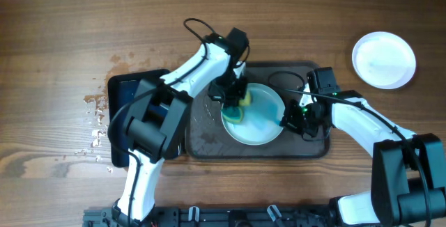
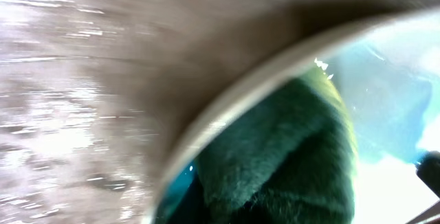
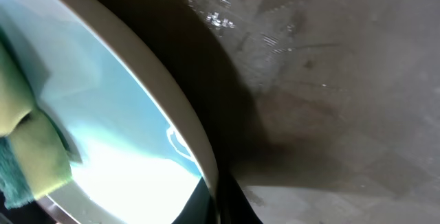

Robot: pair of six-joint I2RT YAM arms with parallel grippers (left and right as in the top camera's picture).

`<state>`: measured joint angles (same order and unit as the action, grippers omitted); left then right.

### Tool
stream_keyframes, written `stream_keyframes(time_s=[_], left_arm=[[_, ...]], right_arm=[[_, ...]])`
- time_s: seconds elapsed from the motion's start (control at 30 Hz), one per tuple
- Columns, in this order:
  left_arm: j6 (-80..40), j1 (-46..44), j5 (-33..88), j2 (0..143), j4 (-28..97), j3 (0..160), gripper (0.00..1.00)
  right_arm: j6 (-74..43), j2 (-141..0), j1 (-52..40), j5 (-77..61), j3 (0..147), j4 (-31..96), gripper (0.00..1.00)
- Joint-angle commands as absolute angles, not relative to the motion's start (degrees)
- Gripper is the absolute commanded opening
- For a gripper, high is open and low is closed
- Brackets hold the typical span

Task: Clean dirty plates on tray and stack at the side
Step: 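Hold the plate with the right gripper and scrub it with the left sponge, then lift the plate with the right gripper and dip it into the blue tray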

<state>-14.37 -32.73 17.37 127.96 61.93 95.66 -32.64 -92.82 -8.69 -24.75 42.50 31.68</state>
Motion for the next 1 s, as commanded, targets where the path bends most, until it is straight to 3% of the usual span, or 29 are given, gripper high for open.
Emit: stream_keyframes(time_s=[0.0,0.17,0.33,0.43,0.6,0.97], left_arm=[[-10.33,-38.87,29.02,131.17,58.89,93.60,0.04],[-9.91,-42.96,34.24,131.17,55.44,93.60,0.04],[-14.22,-37.23,24.71,130.91,55.27,94.43,0.04],[-17.61,-32.75,10.07,130.02,58.57,98.08,0.04],[-17.67,-31.77,3.44,125.23,62.39,102.48,0.04],[-41.85,-23.62,-13.26,109.58,74.15,102.45,0.04]], right_arm=[[-31.88,-94.19,-8.19,-20.64,41.39,32.12,0.05],[-31.59,-94.19,-8.19,-21.06,41.39,32.16,0.05],[-31.62,-94.19,-8.19,-21.06,41.39,32.10,0.05],[-31.57,-94.19,-8.19,-21.04,41.39,31.94,0.05],[-31.44,-94.19,-8.19,-21.06,41.39,31.14,0.05],[-29.76,-94.19,-8.19,-21.87,41.39,30.87,0.04]])
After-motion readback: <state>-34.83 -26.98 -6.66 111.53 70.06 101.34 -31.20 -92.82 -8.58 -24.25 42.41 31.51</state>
